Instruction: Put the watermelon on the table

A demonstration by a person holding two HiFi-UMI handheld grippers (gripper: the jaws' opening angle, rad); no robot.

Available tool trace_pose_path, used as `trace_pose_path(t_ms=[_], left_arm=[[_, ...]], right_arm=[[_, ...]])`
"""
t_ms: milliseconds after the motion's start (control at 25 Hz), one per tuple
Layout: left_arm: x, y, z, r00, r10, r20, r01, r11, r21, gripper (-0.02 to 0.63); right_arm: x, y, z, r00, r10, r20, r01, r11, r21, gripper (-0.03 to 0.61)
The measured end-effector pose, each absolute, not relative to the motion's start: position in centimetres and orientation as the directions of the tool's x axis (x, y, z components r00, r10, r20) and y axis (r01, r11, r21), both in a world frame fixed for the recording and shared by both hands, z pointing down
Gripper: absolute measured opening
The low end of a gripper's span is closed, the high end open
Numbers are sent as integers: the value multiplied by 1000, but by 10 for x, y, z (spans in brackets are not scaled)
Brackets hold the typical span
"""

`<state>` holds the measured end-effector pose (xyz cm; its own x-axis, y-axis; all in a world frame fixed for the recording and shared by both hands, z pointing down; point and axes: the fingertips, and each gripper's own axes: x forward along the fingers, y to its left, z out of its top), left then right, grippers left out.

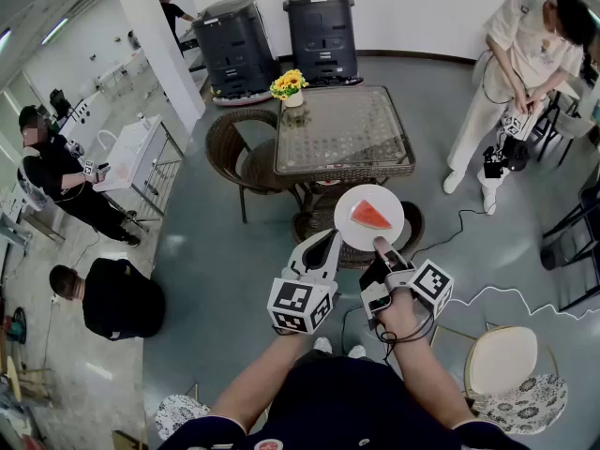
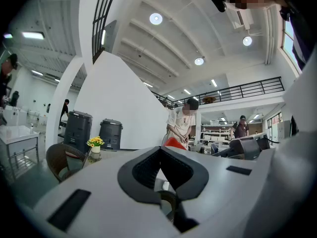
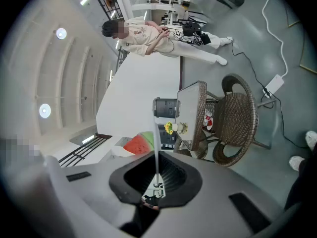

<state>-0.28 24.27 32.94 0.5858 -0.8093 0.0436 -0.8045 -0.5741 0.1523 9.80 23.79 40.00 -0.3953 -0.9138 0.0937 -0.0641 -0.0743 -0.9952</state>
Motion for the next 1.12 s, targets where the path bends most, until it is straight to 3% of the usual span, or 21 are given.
trace_pose_path(t_ms=[1120], left_arm=[[-7, 215, 351, 520, -848, 105, -853, -509, 116, 5]], right_arm=[[128, 192, 415, -456, -883, 108, -87, -77, -993, 13]])
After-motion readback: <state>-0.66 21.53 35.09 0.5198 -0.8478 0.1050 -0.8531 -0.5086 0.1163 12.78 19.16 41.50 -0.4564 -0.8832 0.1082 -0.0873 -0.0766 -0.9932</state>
